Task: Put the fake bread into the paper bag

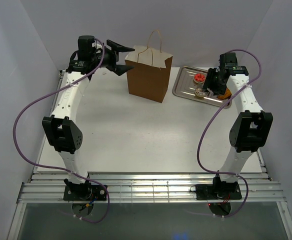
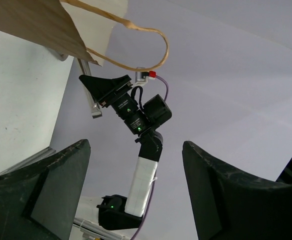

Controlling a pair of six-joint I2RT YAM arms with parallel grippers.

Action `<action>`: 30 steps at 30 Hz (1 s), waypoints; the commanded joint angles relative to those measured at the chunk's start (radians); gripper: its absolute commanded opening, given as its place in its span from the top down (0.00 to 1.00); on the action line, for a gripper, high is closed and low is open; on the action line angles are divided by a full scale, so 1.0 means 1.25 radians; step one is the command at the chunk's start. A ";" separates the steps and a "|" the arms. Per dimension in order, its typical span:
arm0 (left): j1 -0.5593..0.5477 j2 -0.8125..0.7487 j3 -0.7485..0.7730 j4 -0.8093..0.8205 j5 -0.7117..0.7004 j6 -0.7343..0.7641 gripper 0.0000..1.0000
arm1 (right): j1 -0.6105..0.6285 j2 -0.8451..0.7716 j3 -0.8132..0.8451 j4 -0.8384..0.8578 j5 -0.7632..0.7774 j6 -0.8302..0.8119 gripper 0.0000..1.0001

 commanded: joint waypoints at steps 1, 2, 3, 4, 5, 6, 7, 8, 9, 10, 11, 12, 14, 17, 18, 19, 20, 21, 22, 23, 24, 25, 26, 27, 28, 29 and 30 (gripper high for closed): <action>-0.024 0.019 0.057 0.028 -0.026 -0.059 0.17 | -0.003 -0.022 0.004 0.037 -0.017 -0.011 0.36; -0.029 0.049 0.109 0.029 -0.035 -0.063 0.18 | -0.003 -0.024 -0.001 0.041 -0.020 -0.010 0.36; -0.040 0.067 0.141 0.029 -0.055 -0.063 0.18 | -0.003 -0.025 -0.012 0.049 -0.026 -0.008 0.36; -0.047 0.086 0.172 0.029 -0.065 -0.065 0.19 | -0.003 -0.027 -0.017 0.054 -0.031 -0.007 0.36; -0.055 0.120 0.219 0.029 -0.071 -0.070 0.20 | -0.003 -0.027 -0.023 0.059 -0.036 -0.006 0.36; -0.069 0.136 0.239 0.028 -0.087 -0.079 0.20 | -0.003 -0.028 -0.027 0.062 -0.042 -0.004 0.36; -0.078 0.149 0.257 0.028 -0.094 -0.080 0.20 | -0.003 -0.027 -0.030 0.065 -0.044 -0.004 0.36; -0.085 0.173 0.273 0.028 -0.102 -0.080 0.21 | -0.003 -0.026 -0.033 0.067 -0.046 -0.002 0.36; -0.100 0.178 0.288 0.028 -0.111 -0.081 0.21 | -0.003 -0.026 -0.033 0.068 -0.046 -0.003 0.36; -0.108 0.183 0.292 0.028 -0.125 -0.081 0.21 | -0.003 -0.024 -0.033 0.068 -0.046 -0.004 0.36; -0.117 0.185 0.292 0.028 -0.130 -0.082 0.21 | -0.003 -0.022 -0.032 0.069 -0.044 -0.005 0.36; -0.120 0.189 0.289 0.028 -0.134 -0.082 0.21 | -0.003 -0.022 -0.030 0.070 -0.041 -0.005 0.36; -0.121 0.186 0.283 0.025 -0.140 -0.078 0.21 | -0.003 -0.016 -0.024 0.071 -0.041 -0.006 0.36; -0.122 0.170 0.257 0.032 -0.140 -0.079 0.20 | -0.003 -0.004 -0.014 0.073 -0.041 -0.010 0.36; -0.122 0.169 0.254 0.033 -0.139 -0.078 0.20 | -0.003 0.000 -0.013 0.073 -0.042 -0.010 0.36; -0.122 0.166 0.253 0.033 -0.135 -0.076 0.20 | -0.003 0.007 -0.011 0.074 -0.043 -0.011 0.36; -0.122 0.163 0.252 0.034 -0.130 -0.071 0.20 | -0.003 0.010 -0.006 0.074 -0.043 -0.011 0.36; -0.121 0.158 0.248 0.037 -0.127 -0.069 0.20 | -0.003 0.014 -0.006 0.075 -0.042 -0.011 0.36; -0.121 0.145 0.232 0.039 -0.126 -0.065 0.20 | -0.003 0.018 -0.003 0.076 -0.043 -0.011 0.36; -0.119 0.135 0.221 0.047 -0.118 -0.060 0.20 | -0.003 0.021 -0.002 0.080 -0.043 -0.013 0.36; -0.117 0.126 0.210 0.050 -0.113 -0.057 0.20 | -0.003 0.025 -0.001 0.080 -0.042 -0.016 0.36; -0.116 0.108 0.188 0.055 -0.111 -0.052 0.19 | -0.003 0.030 0.001 0.081 -0.042 -0.016 0.36; -0.110 0.099 0.180 0.056 -0.107 -0.047 0.20 | -0.003 0.034 0.005 0.081 -0.037 -0.019 0.36; -0.106 0.092 0.171 0.055 -0.103 -0.036 0.20 | -0.003 0.043 0.011 0.081 -0.035 -0.021 0.36; -0.103 0.085 0.164 0.056 -0.101 -0.033 0.20 | -0.003 0.046 0.014 0.081 -0.035 -0.021 0.36; -0.094 0.072 0.149 0.058 -0.100 -0.031 0.19 | -0.003 0.051 0.016 0.081 -0.033 -0.023 0.36; -0.092 0.066 0.143 0.059 -0.100 -0.026 0.19 | -0.003 0.059 0.022 0.081 -0.033 -0.023 0.36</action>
